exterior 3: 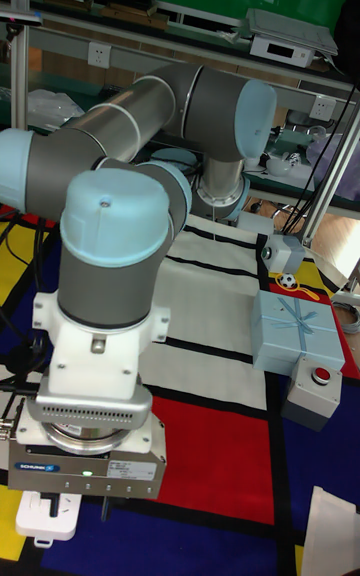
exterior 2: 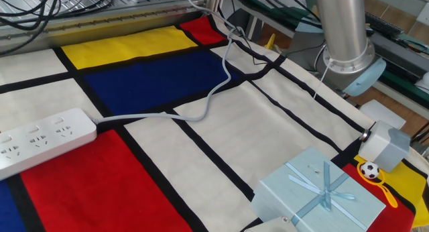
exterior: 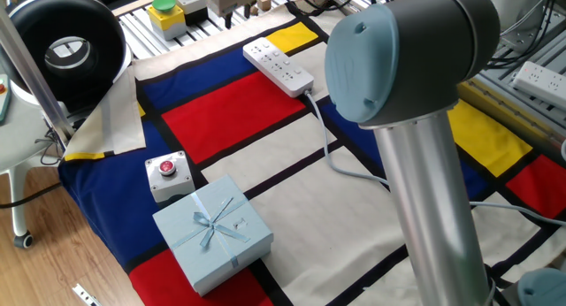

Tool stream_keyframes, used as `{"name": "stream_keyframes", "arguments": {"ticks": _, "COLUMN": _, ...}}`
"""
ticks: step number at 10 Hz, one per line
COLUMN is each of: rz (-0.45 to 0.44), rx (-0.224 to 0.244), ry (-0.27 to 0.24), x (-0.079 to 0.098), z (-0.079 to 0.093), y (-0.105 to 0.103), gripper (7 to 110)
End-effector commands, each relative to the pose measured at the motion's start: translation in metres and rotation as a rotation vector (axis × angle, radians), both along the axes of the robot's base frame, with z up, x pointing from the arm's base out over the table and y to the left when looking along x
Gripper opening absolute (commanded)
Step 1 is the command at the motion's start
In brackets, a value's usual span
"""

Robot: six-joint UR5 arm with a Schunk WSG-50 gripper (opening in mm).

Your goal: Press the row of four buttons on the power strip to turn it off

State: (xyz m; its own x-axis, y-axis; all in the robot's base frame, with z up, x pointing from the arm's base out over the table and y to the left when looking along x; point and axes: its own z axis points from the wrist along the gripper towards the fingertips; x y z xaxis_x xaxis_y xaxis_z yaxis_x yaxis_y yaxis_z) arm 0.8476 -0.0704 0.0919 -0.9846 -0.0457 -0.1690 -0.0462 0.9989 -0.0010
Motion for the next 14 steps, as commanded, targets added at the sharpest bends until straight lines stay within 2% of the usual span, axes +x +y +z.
{"name": "stream_keyframes", "arguments": {"ticks": 1, "rz": -0.016, "rx": -0.015, "ry": -0.023, "x": 0.005, "z": 0.012, "y": 0.006, "gripper": 44}}
{"name": "stream_keyframes", "arguments": {"ticks": 2, "rz": -0.013, "rx": -0.048, "ry": -0.026, "x": 0.004, "z": 0.016, "y": 0.004, "gripper": 7}}
{"name": "stream_keyframes", "arguments": {"ticks": 3, "rz": -0.017, "rx": -0.053, "ry": -0.026, "x": 0.001, "z": 0.021, "y": 0.01, "gripper": 7}}
{"name": "stream_keyframes", "arguments": {"ticks": 4, "rz": -0.021, "rx": -0.049, "ry": -0.059, "x": 0.009, "z": 0.024, "y": 0.018, "gripper": 7}}
{"name": "stream_keyframes", "arguments": {"ticks": 5, "rz": -0.024, "rx": -0.023, "ry": -0.111, "x": 0.022, "z": 0.027, "y": 0.026, "gripper": 7}}
{"name": "stream_keyframes", "arguments": {"ticks": 6, "rz": -0.026, "rx": 0.016, "ry": -0.135, "x": 0.028, "z": 0.028, "y": 0.035, "gripper": 7}}
{"name": "stream_keyframes", "arguments": {"ticks": 7, "rz": -0.021, "rx": 0.013, "ry": -0.153, "x": 0.032, "z": 0.03, "y": 0.035, "gripper": 7}}
{"name": "stream_keyframes", "arguments": {"ticks": 8, "rz": -0.016, "rx": -0.009, "ry": -0.178, "x": 0.038, "z": 0.032, "y": 0.03, "gripper": 7}}
{"name": "stream_keyframes", "arguments": {"ticks": 10, "rz": -0.051, "rx": 0.022, "ry": -0.213, "x": 0.046, "z": 0.035, "y": 0.036, "gripper": 7}}
{"name": "stream_keyframes", "arguments": {"ticks": 14, "rz": -0.057, "rx": 0.03, "ry": -0.214, "x": 0.049, "z": 0.036, "y": 0.027, "gripper": 7}}
